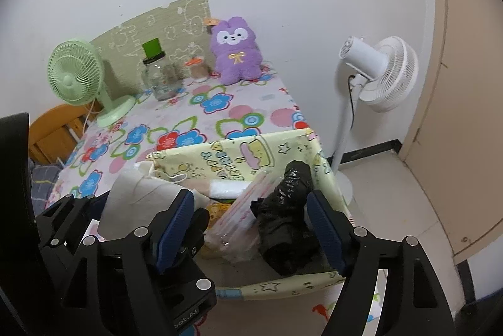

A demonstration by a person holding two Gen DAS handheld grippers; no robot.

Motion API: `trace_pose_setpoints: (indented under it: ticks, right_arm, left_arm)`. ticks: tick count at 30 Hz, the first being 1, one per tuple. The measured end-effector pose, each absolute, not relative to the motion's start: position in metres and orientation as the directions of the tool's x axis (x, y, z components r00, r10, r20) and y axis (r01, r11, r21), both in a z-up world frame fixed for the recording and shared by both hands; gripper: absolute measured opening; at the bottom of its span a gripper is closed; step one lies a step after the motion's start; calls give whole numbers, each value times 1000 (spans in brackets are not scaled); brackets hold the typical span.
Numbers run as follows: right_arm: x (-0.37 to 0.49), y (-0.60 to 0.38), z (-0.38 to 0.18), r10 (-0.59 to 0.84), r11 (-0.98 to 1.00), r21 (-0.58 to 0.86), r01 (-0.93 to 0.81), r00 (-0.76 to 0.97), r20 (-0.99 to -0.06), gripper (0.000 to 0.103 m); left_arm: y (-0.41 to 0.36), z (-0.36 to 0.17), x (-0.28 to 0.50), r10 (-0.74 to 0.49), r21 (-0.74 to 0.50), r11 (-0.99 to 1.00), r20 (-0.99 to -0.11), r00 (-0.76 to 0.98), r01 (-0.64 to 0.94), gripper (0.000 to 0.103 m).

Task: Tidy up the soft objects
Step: 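Open both tools to drop the bag and towel into the box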

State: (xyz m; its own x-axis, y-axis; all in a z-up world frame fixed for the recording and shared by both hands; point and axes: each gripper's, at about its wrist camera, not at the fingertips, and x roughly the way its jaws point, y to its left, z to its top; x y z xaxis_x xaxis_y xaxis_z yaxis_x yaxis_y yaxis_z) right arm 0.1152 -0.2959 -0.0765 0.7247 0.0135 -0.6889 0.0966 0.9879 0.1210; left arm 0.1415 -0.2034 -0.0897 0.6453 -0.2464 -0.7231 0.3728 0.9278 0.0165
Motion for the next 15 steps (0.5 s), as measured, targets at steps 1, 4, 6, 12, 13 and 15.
trace_pose_setpoints:
  ticks: [1, 4, 6, 12, 13, 15]
  right_arm:
    - [115, -297, -76, 5, 988, 116, 104, 724, -689, 77]
    - [115, -302, -75, -18, 986, 108, 126, 727, -687, 77]
    - [115, -305, -74, -24, 985, 107, 133, 727, -686, 77]
    - [113, -307, -73, -39, 985, 95, 144, 723, -690, 77]
    - [113, -307, -72, -42, 984, 95, 148, 725, -687, 77]
    - [111, -307, -71, -46, 984, 93, 150, 728, -684, 77]
  left_arm:
    - [-205, -90, 143, -251, 14, 926, -724, 643, 378, 81]
    - [-210, -90, 143, -266, 12, 918, -721, 639, 396, 84]
    - [-212, -90, 143, -278, 8, 914, -718, 638, 406, 89]
    - [-213, -91, 142, -296, -4, 906, -721, 627, 423, 100]
    - [-213, -90, 140, -303, -5, 903, -719, 626, 431, 101]
    - [-214, -88, 137, -312, -4, 897, -713, 628, 442, 103]
